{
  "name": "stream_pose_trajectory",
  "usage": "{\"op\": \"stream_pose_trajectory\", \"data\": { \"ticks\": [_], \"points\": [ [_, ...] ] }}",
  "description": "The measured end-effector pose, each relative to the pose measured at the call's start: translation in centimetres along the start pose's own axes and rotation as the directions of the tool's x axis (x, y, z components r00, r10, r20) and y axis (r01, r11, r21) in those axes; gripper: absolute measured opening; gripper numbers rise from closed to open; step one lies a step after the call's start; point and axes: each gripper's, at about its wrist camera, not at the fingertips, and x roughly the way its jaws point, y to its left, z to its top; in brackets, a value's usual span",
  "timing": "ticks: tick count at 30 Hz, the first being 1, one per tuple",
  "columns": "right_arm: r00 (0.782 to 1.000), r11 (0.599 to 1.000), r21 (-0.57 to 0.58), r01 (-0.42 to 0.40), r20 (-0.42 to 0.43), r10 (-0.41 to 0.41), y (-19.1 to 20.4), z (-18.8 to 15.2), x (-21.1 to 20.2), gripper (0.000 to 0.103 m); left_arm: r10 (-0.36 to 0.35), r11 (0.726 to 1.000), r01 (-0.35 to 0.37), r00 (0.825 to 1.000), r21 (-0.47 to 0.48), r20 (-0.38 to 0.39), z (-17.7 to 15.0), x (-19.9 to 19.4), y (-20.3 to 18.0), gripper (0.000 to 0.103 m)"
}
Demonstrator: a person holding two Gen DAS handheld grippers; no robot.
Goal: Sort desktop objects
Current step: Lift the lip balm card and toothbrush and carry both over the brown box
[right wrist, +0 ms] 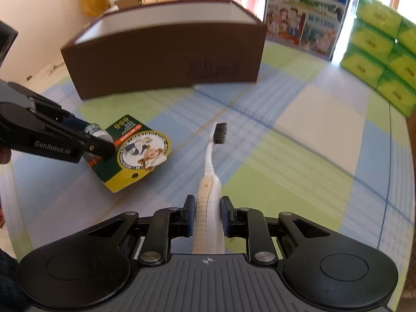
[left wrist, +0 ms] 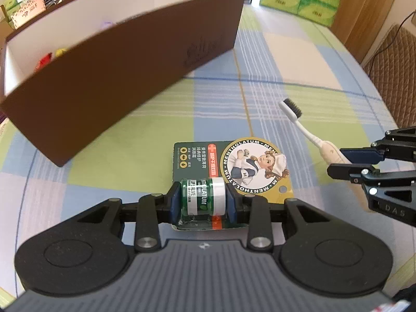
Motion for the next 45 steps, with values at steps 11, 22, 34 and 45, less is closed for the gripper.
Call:
{"op": "stream_pose_trajectory", "data": {
  "ticks": [11, 22, 34, 45],
  "points": [
    [0.990, 0.999, -0.031, -0.041, 0.135, 0.044, 1.6, 3.8, -4.8, 0.017, 0.011, 1.000, -0.009, 0.991, -0.013, 0.133, 1.7, -5.7, 0.4, 0.030],
    [0.963, 0.992, -0.093, -0.080, 0.251, 0.101, 3.1, 7.1, -8.1, 0.017, 0.032, 0.999, -0.020, 0.972, -0.051, 0.234, 3.6, -10.1, 1.7, 0.030],
    [0.942, 0.982, -0.148, -0.116, 0.298, 0.156, 4.2, 10.7, -7.4, 0.017, 0.090, 0.993, -0.065, 0.956, -0.098, 0.278, 5.7, -11.4, 5.4, 0.030],
    [0.922, 0.971, -0.197, -0.136, 0.334, 0.197, 5.5, 15.7, -4.5, 0.017, 0.136, 0.988, -0.106, 0.944, -0.116, 0.300, 8.9, -10.6, 10.0, 0.030]
  ]
}}
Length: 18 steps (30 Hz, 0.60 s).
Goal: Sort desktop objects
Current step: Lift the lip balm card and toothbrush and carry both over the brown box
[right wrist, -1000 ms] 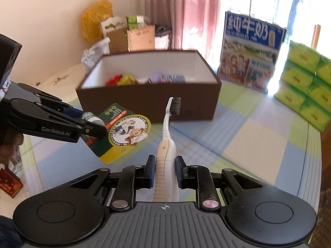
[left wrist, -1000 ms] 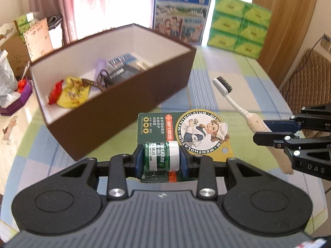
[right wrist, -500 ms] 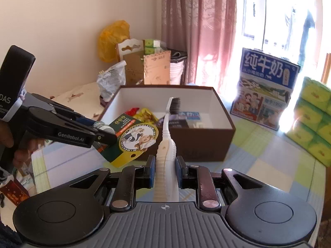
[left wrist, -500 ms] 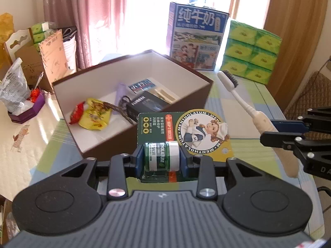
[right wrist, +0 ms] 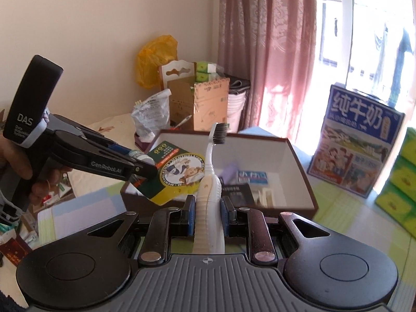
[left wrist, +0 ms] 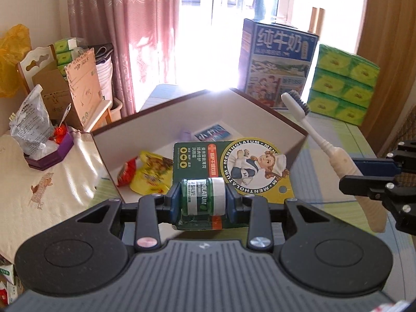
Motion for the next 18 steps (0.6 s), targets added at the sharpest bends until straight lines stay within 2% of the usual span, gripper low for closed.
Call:
{"op": "stream_pose_trajectory", "data": {
  "ticks": [12, 18],
  "points": [
    [0.999, 0.999, -0.014, -0.042, 0.021, 0.042, -0.3, 3.4, 6.4, 0.017, 0.021, 1.000, -0.021, 1.000, 0.012, -0.016, 2.6, 4.3, 4.1, 0.030],
    [0.999, 0.998, 0.045, -0.044, 0.013, 0.043, -1.5, 4.4, 10.1, 0.017, 0.022, 0.999, -0.020, 0.999, 0.032, -0.041, 3.3, 6.7, 5.5, 0.030]
  ]
}}
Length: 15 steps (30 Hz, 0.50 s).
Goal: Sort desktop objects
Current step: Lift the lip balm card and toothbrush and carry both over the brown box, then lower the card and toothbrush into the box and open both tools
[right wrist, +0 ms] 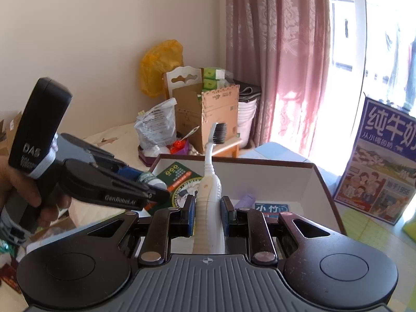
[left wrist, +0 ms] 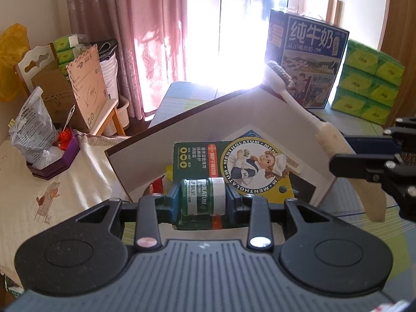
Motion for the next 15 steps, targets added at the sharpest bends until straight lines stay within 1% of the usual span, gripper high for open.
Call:
{"op": "stream_pose_trajectory", "data": {
  "ticks": [4, 12, 15],
  "points": [
    [1.000, 0.997, 0.081, 0.000, -0.018, 0.001, -1.4, 0.5, 2.6, 0.017, -0.002, 1.000, 0.003, 1.000, 0.009, -0.028, 0.5, 1.8, 0.6, 0.030],
    [0.997, 0.984, 0.178, 0.019, -0.077, -0.005, -3.5, 0.8, 6.6, 0.017, 0.005, 0.999, 0.000, 0.991, 0.037, -0.133, 0.3, 5.6, 1.7, 0.030],
    [0.995, 0.978, 0.207, 0.030, -0.102, -0.009, -4.1, 0.6, 7.7, 0.017, 0.001, 0.999, 0.007, 0.987, 0.044, -0.161, 0.2, 6.7, 1.9, 0.030]
  ]
}}
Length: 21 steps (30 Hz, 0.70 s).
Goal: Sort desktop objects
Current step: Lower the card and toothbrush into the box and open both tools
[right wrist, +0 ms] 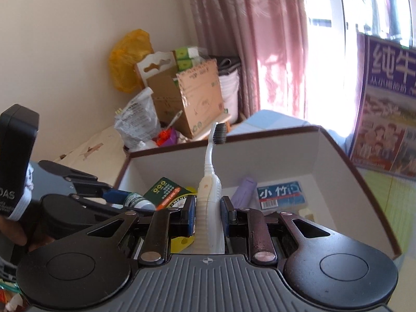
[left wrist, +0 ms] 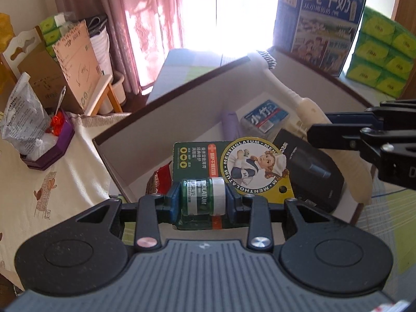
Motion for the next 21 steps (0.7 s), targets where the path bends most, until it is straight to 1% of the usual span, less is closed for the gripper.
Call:
{"op": "stream_pose_trajectory", "data": {
  "ticks": [4, 8, 10, 11, 15, 18, 21],
  "points": [
    [1.000, 0.999, 0.030, 0.013, -0.029, -0.012, -0.7, 0.0, 1.2, 0.017, -0.013, 1.000, 0.013, 0.999, 0.012, -0.037, 0.1, 1.3, 0.2, 0.030],
    [0.998, 0.999, 0.042, 0.021, -0.056, -0.018, -0.8, -0.1, 2.1, 0.017, -0.007, 1.000, 0.009, 0.998, 0.025, -0.069, 0.1, 2.2, 0.5, 0.031],
    [0.997, 0.999, 0.043, 0.026, -0.071, -0.023, -0.9, -0.4, 2.5, 0.017, -0.002, 0.999, 0.005, 0.998, 0.037, -0.064, 0.2, 2.2, 0.6, 0.031],
    [0.996, 0.999, 0.043, 0.029, -0.080, -0.025, -0.9, -0.6, 2.7, 0.017, -0.002, 0.999, 0.005, 0.998, 0.040, -0.063, 0.3, 2.2, 0.6, 0.034],
    [0.993, 0.998, 0.040, 0.041, -0.114, -0.036, -0.5, -1.4, 3.8, 0.017, 0.013, 0.999, -0.011, 0.999, 0.047, -0.053, 0.7, 2.1, 1.1, 0.036],
    [0.990, 0.998, 0.037, 0.047, -0.138, -0.042, -0.4, -1.9, 4.7, 0.017, 0.012, 0.999, -0.010, 0.999, 0.045, -0.047, 0.8, 2.1, 1.3, 0.039],
    [0.988, 0.998, 0.038, 0.047, -0.152, -0.041, -0.2, -2.2, 5.2, 0.017, 0.006, 0.999, -0.003, 0.999, 0.045, -0.047, 0.8, 2.1, 1.3, 0.039]
  ]
}}
